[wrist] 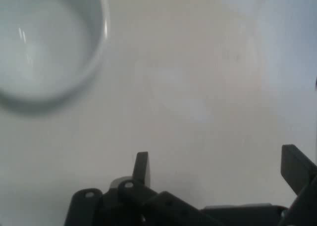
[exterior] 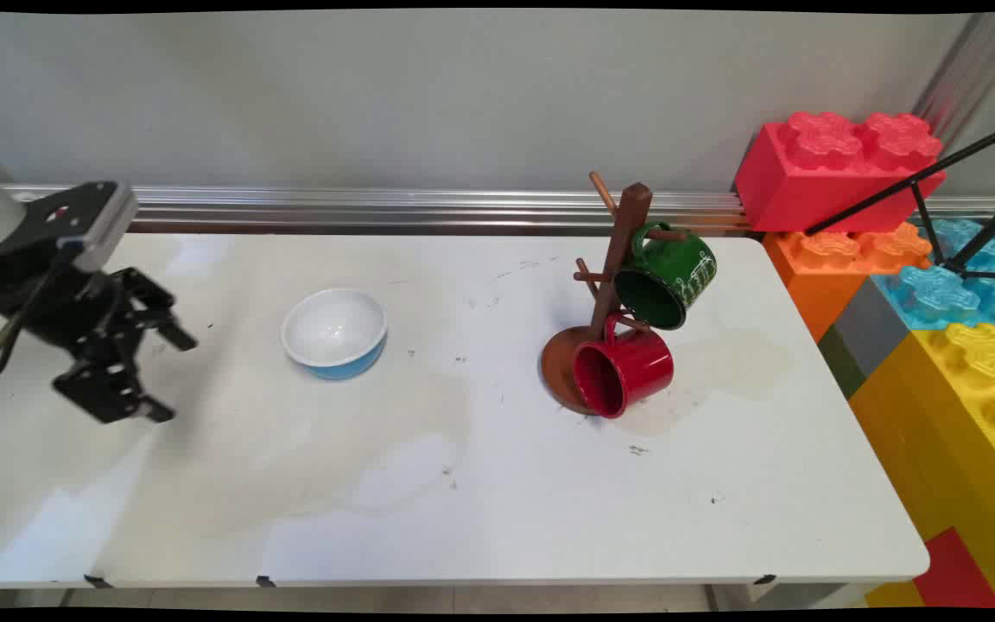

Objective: Pick up the green mug from the rack

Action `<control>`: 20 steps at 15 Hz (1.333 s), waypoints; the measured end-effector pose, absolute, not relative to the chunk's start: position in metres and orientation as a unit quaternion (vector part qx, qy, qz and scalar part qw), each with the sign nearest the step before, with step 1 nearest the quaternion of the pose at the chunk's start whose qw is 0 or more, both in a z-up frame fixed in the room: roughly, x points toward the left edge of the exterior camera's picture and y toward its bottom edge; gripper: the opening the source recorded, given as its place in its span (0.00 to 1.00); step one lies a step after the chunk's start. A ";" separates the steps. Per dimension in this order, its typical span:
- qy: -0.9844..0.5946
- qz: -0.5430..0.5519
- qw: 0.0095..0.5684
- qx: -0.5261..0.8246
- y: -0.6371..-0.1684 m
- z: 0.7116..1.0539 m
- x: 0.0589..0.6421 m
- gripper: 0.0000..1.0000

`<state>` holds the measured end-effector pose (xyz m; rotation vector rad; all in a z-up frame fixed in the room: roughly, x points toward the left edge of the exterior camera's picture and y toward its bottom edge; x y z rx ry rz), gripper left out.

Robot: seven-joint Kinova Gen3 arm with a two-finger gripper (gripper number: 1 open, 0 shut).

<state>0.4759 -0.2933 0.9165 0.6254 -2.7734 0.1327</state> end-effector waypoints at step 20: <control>-0.900 0.111 0.362 0.215 -0.325 0.960 0.398 1.00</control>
